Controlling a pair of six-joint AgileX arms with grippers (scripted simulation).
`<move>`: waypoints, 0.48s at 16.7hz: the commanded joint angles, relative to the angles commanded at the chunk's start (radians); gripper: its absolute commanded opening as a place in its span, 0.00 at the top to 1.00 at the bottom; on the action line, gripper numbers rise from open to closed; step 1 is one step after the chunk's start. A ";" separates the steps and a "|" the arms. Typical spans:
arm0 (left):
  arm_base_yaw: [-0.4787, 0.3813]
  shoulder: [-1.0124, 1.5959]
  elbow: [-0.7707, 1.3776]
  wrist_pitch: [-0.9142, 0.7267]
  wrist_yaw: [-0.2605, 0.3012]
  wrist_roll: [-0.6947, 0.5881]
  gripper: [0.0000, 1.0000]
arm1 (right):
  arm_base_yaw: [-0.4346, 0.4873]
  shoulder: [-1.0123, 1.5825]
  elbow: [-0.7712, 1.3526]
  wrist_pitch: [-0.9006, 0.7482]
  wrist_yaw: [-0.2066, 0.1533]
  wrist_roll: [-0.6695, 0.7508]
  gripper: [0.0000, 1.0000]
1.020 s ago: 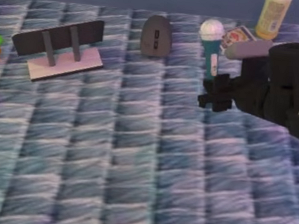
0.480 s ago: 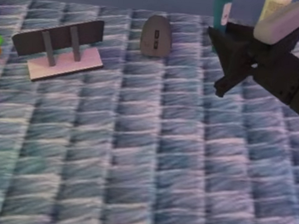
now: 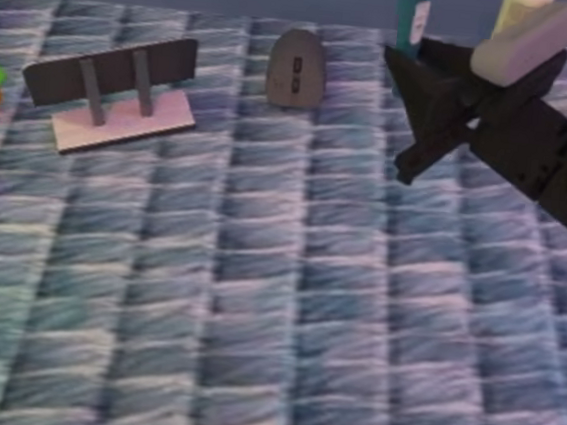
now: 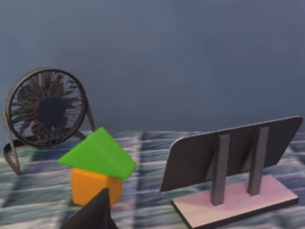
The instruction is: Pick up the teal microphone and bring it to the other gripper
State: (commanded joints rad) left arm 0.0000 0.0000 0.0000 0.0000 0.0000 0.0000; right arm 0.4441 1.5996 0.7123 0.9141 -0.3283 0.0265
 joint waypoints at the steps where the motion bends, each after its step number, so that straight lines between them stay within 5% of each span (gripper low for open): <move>1: 0.000 0.000 0.000 0.000 0.000 0.000 0.00 | 0.025 0.004 0.001 0.020 0.026 0.005 1.00; 5: 0.000 0.000 0.000 0.000 0.000 0.000 0.00 | 0.146 0.019 0.001 0.108 0.145 0.032 1.00; 8: 0.000 0.000 0.000 0.000 0.000 0.000 0.00 | 0.187 0.021 0.001 0.138 0.184 0.041 1.00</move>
State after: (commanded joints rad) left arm 0.0000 0.0000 0.0000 0.0000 0.0000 0.0000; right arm 0.6308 1.6207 0.7134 1.0522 -0.1440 0.0673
